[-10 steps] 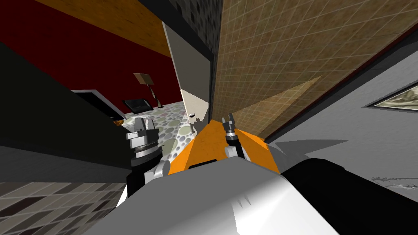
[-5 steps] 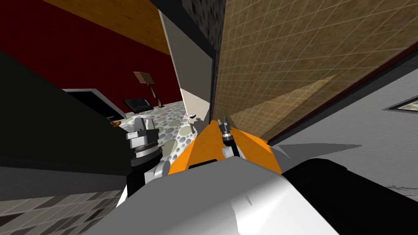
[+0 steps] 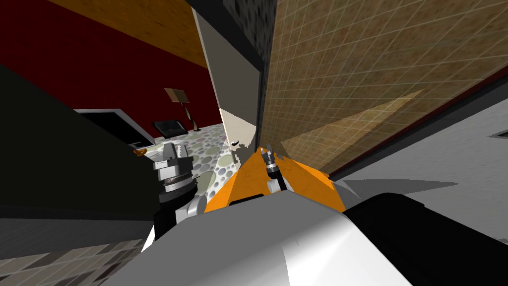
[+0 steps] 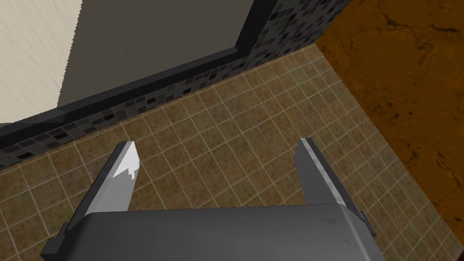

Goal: Push the door open

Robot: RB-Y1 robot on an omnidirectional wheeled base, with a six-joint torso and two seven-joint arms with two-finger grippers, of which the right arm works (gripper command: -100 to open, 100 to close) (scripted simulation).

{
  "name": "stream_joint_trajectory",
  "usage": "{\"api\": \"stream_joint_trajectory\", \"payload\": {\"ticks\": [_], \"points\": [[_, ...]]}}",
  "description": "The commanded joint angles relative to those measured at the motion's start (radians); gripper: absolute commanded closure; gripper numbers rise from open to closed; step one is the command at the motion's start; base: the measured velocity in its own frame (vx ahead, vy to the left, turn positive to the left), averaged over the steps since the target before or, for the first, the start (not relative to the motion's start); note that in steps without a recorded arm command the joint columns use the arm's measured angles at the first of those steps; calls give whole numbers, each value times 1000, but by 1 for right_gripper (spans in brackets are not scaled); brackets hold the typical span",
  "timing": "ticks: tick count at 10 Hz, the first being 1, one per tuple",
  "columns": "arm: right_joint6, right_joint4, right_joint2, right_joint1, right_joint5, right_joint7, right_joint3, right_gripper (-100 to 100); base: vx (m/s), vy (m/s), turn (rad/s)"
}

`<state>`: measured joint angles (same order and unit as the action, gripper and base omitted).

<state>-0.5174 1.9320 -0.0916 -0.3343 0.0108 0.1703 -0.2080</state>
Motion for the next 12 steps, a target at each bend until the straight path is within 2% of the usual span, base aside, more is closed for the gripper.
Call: {"api": "stream_joint_trajectory", "payload": {"ticks": [1, 11, 12], "points": [[-8, -43, -8, 22, 4, 1, -17, -100, 106, -5, 25], [-80, -309, -51, 126, 21, 5, -142, -100, 98, -3, 30], [-80, -311, -51, 126, 21, 5, -142, -100, 66, -1, 4]]}}
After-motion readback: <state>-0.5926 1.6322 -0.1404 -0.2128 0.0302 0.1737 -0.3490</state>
